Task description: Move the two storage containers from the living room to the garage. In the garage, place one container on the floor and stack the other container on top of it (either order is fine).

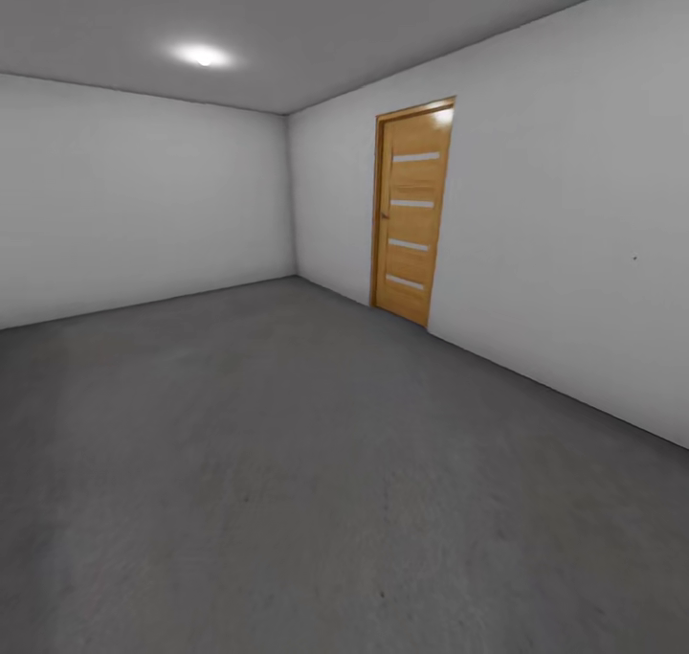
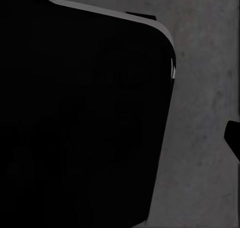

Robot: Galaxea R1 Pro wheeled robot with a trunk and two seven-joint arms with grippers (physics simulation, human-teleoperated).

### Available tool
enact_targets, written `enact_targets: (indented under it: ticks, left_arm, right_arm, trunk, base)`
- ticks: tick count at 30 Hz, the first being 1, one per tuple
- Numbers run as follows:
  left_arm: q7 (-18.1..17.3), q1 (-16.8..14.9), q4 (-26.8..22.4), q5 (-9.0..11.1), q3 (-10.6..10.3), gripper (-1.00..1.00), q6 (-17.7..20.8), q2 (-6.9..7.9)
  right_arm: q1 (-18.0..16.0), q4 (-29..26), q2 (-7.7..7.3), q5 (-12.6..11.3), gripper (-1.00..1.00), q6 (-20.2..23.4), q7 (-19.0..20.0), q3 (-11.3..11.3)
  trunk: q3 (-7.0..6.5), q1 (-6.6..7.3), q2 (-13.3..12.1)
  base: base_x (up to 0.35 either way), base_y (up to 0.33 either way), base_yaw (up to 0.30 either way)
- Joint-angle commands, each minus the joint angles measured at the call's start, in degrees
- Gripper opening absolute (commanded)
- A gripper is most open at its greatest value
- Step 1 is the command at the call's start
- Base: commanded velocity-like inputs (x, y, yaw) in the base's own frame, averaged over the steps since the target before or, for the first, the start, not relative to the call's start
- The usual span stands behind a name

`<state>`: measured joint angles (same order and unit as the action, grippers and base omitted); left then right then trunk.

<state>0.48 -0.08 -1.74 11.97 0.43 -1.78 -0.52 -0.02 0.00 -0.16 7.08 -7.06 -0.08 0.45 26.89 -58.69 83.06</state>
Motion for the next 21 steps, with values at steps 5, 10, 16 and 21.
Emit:
enact_targets:
  ticks: [5,10,16,21]
  left_arm:
    - [0.0,0.0,0.0,0.3,0.0,1.0,0.2,-0.01]
    - [0.0,0.0,0.0,0.4,0.0,1.0,0.3,-0.01]
    - [0.0,0.0,0.0,0.4,0.0,1.0,0.3,-0.01]
    - [0.0,0.0,0.0,0.4,0.0,1.0,0.3,-0.01]
  right_arm:
    - [0.0,0.0,-0.24,0.4,1.0,-0.3,0.0,-0.1]
    - [0.0,0.0,-0.25,-0.2,1.0,-0.4,0.2,-0.6]
    - [0.0,0.0,-0.16,-0.4,1.0,-0.4,0.2,-0.8]
    - [0.0,0.0,-0.16,0.3,1.0,-0.3,0.3,-0.2]
  trunk:
    - [0.04,-0.03,0.0]
    - [0.04,-0.03,0.0]
    - [0.04,-0.03,0.0]
    - [0.04,-0.03,0.0]
  base:
    - [0.323,0.0,0.0]
    - [0.323,0.0,0.0]
    - [0.323,0.0,0.0]
    - [0.323,0.0,0.0]
